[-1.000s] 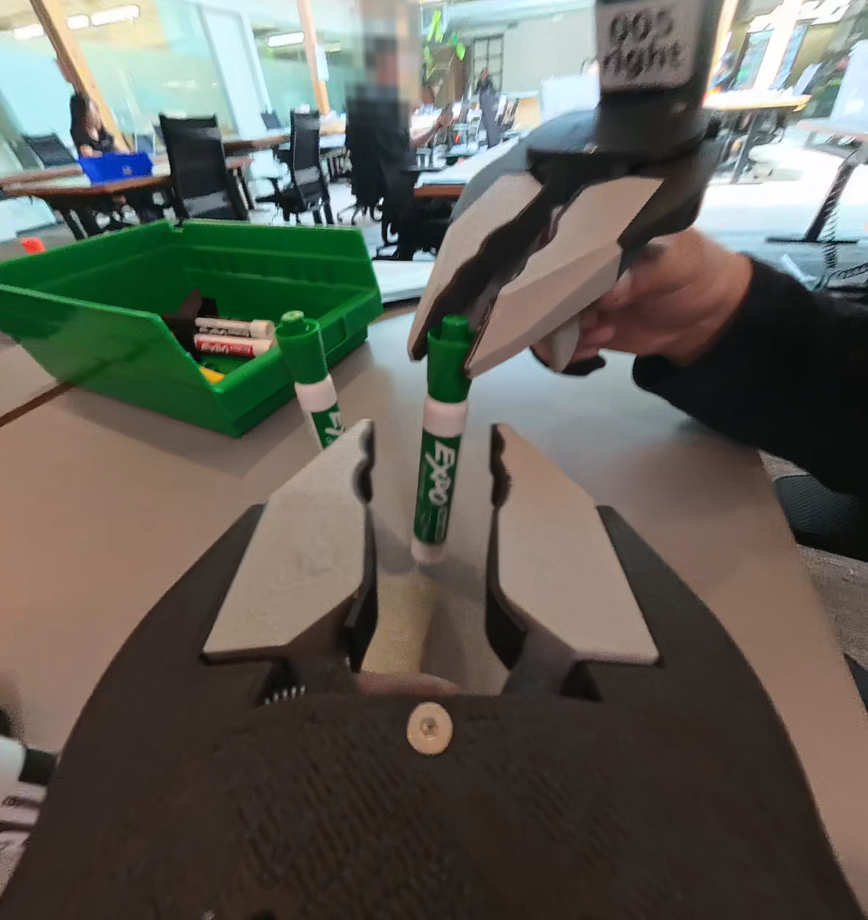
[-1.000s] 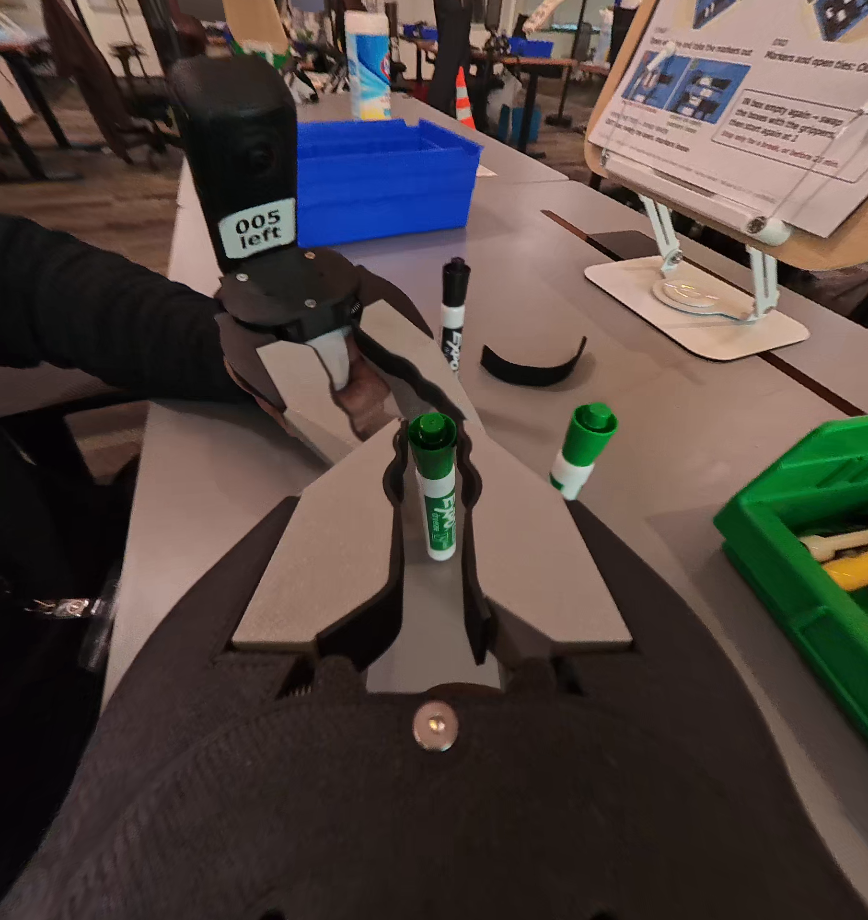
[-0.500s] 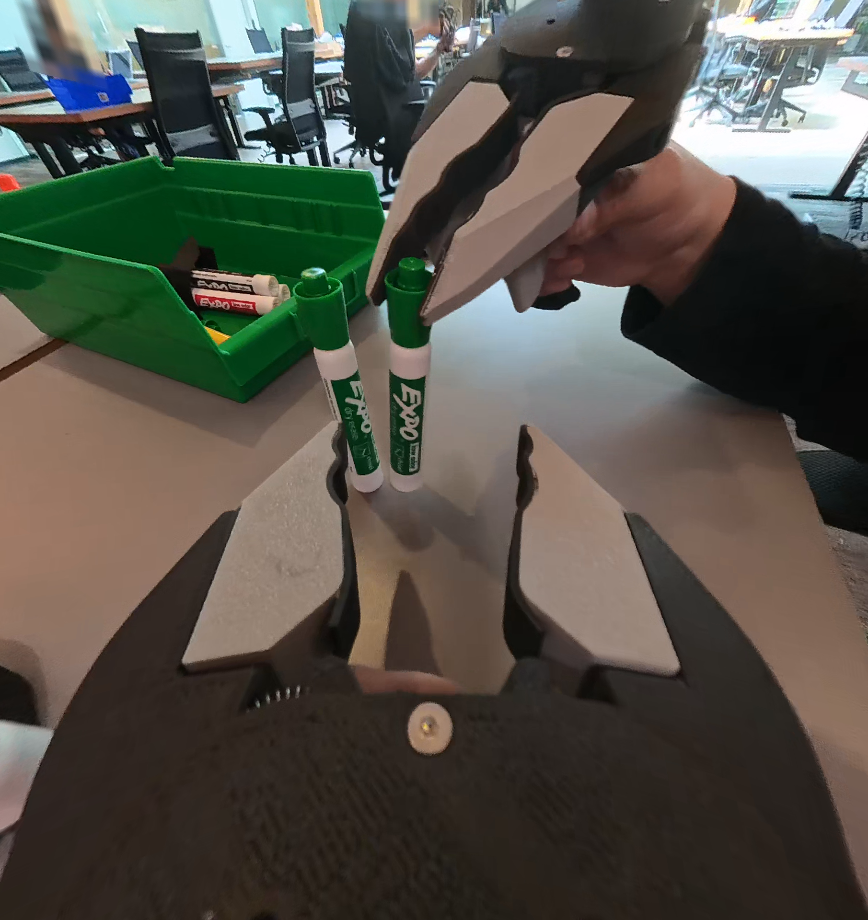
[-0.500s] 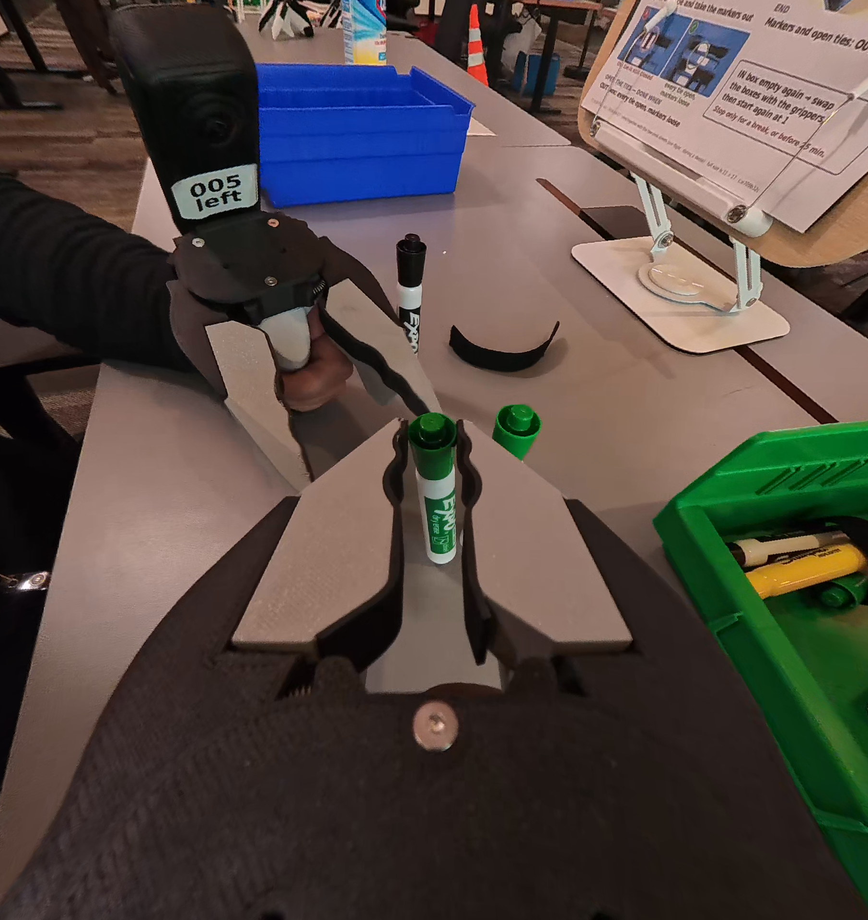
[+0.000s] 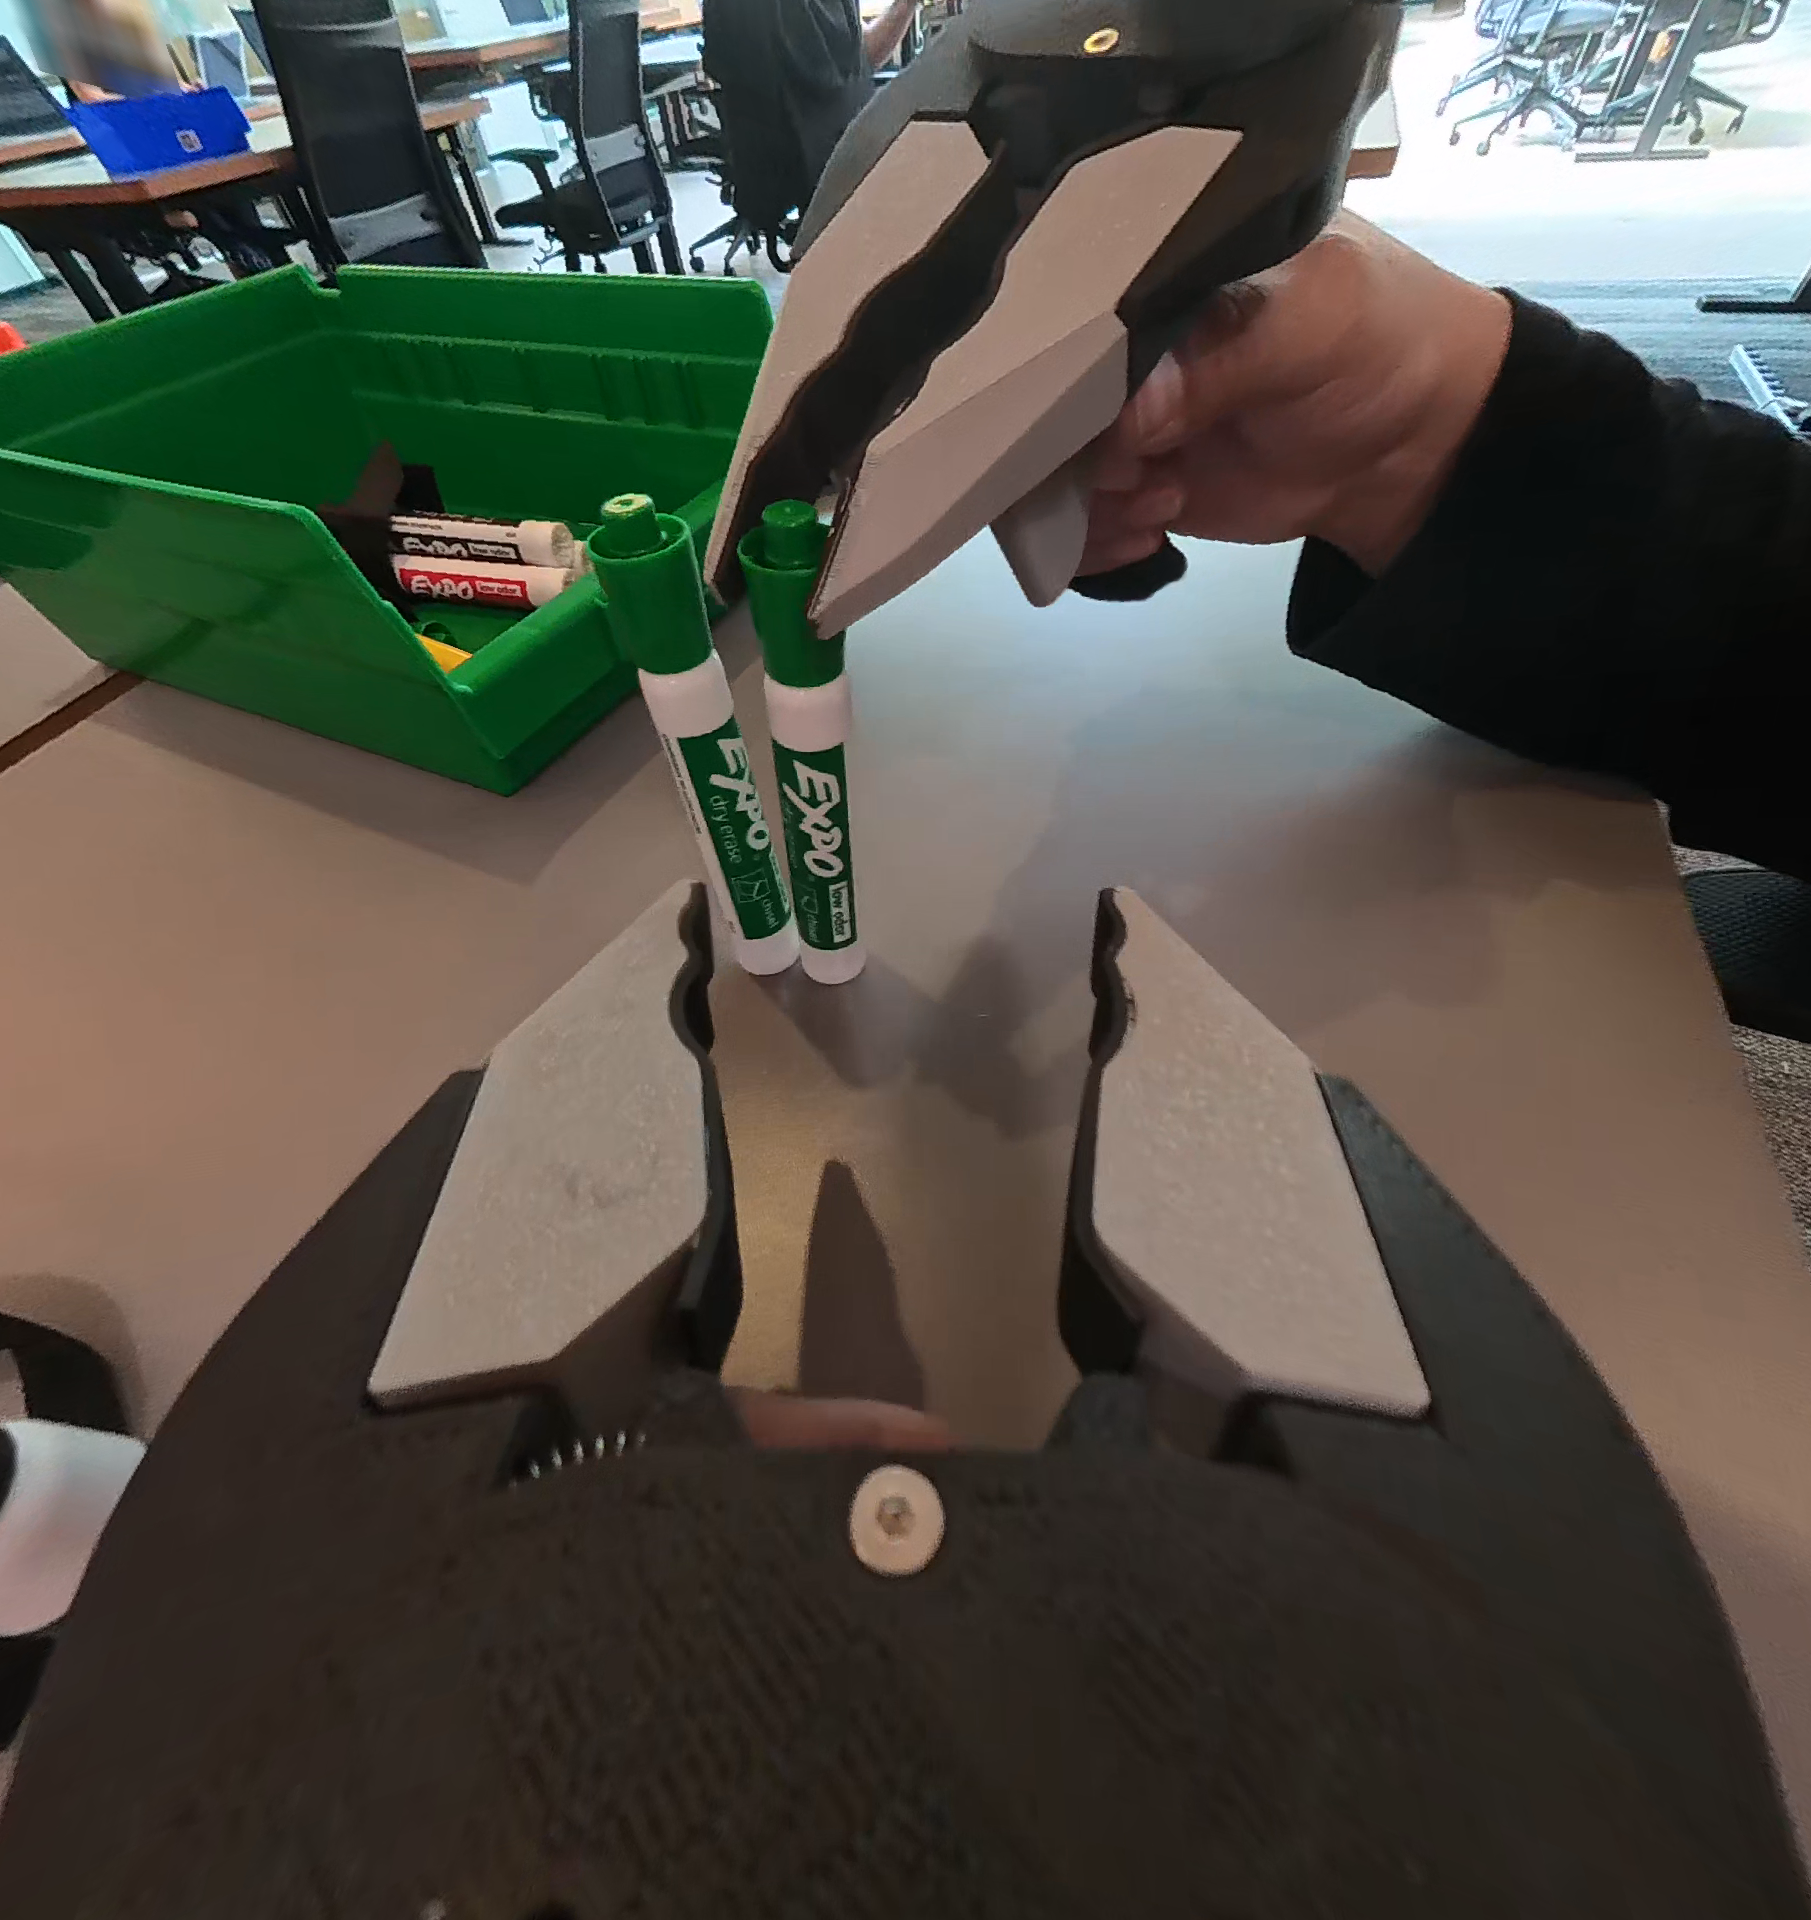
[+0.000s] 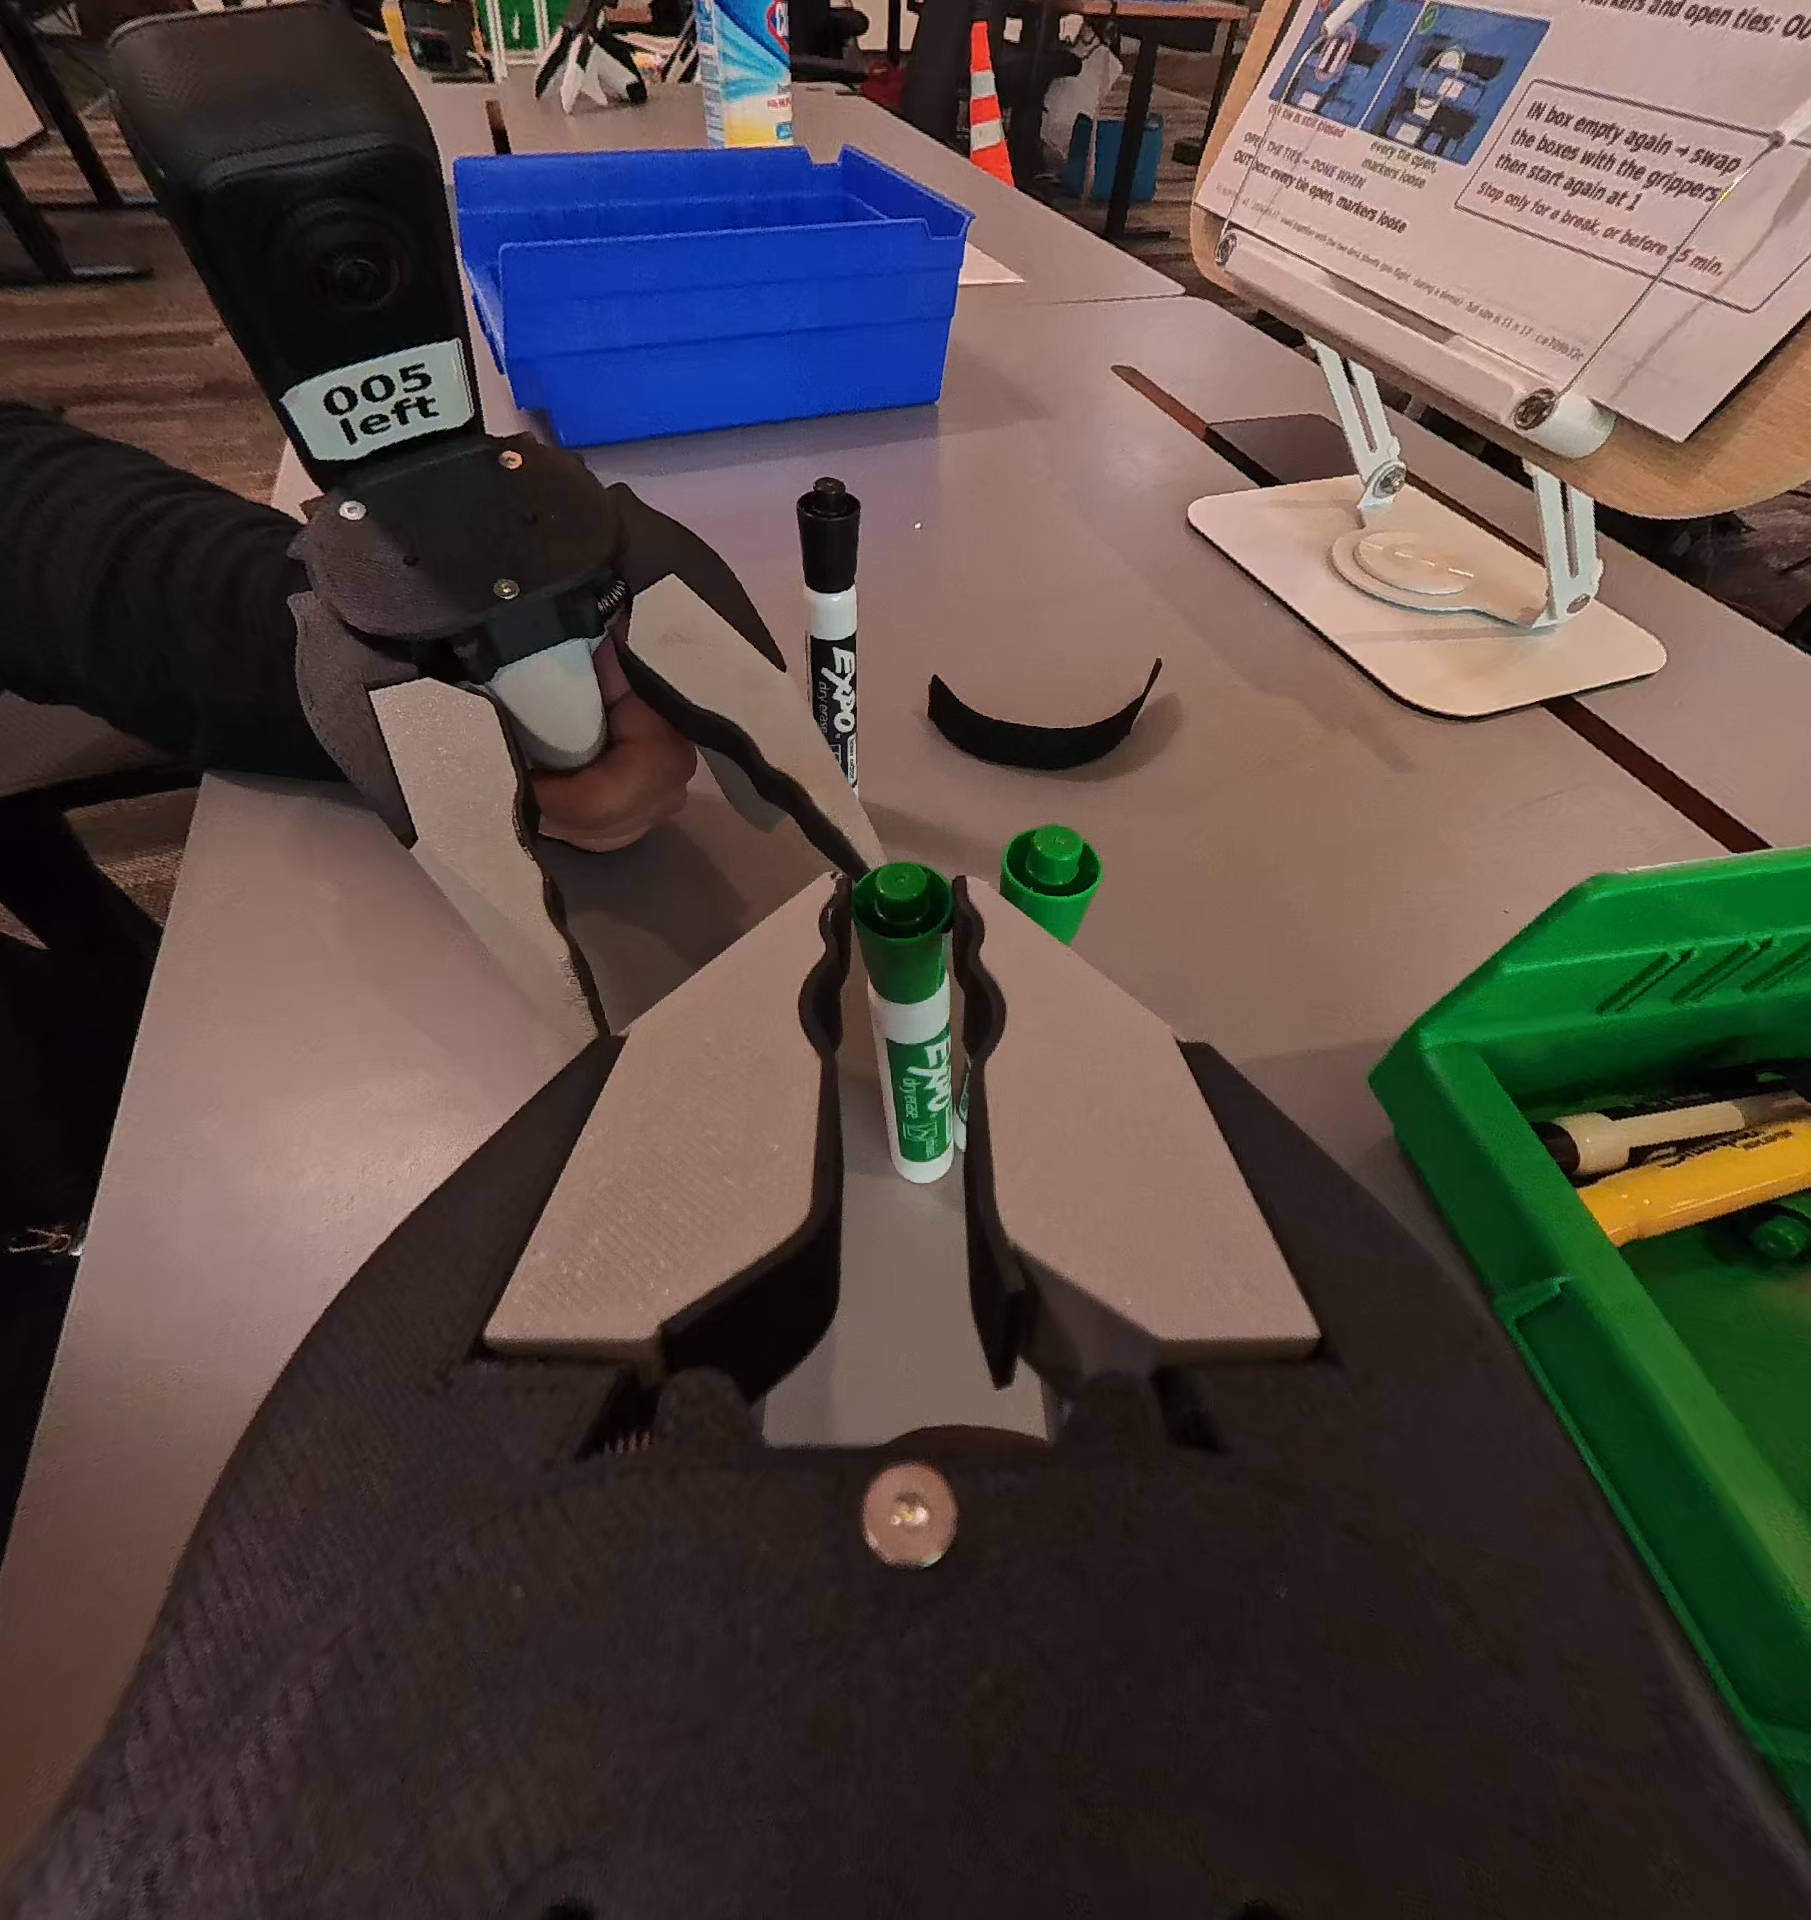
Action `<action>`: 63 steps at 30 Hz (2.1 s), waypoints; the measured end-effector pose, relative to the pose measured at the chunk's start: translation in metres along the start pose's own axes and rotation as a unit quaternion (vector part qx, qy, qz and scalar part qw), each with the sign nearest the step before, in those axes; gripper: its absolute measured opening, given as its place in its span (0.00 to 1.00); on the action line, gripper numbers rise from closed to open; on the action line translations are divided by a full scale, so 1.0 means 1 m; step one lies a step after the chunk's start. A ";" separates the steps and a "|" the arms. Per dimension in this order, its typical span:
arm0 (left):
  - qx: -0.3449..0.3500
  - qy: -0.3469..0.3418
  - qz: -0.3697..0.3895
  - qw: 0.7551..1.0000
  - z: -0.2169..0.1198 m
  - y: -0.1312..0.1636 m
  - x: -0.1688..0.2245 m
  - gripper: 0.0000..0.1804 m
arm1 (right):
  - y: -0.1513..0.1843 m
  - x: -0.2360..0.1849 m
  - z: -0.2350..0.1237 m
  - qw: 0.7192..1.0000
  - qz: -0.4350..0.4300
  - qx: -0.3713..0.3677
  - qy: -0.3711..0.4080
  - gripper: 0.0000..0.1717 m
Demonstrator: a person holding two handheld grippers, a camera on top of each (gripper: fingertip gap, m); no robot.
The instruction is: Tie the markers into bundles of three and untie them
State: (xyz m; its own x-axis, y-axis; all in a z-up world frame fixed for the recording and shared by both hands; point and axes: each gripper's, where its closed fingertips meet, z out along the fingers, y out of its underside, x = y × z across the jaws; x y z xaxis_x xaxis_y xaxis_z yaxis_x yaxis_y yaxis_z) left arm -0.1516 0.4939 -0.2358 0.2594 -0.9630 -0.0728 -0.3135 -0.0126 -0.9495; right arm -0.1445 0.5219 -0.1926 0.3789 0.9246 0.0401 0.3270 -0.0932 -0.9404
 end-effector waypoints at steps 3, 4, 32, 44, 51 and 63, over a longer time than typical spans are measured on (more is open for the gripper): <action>-0.001 -0.006 -0.004 1.000 0.000 0.000 -0.002 0.40 | 0.000 0.001 0.001 1.000 0.004 0.003 0.002 0.09; 0.000 -0.009 -0.005 1.000 0.000 0.000 -0.003 0.41 | -0.001 0.001 0.001 1.000 0.005 0.004 0.003 0.09; 0.005 -0.038 -0.039 0.999 0.016 -0.005 -0.025 0.45 | -0.020 -0.004 -0.026 0.993 0.043 0.104 -0.026 0.14; 0.006 -0.045 -0.028 0.999 0.034 -0.011 -0.032 0.42 | 0.026 0.001 -0.025 0.998 0.061 0.002 -0.034 0.12; 0.010 -0.026 0.000 1.000 0.044 -0.016 -0.028 0.37 | 0.031 0.000 -0.021 0.997 0.068 -0.009 -0.037 0.12; 0.030 -0.009 -0.004 0.999 0.055 -0.025 -0.031 0.32 | 0.024 0.002 -0.029 0.997 0.068 0.009 -0.032 0.12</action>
State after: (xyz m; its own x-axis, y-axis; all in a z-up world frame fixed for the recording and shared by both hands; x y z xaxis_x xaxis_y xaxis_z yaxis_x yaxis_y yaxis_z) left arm -0.1014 0.5393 -0.2269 0.2788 -0.9577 -0.0712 -0.2558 -0.0026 -0.9667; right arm -0.1110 0.5111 -0.2057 0.3616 0.9260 -0.1086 0.2604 -0.2122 -0.9419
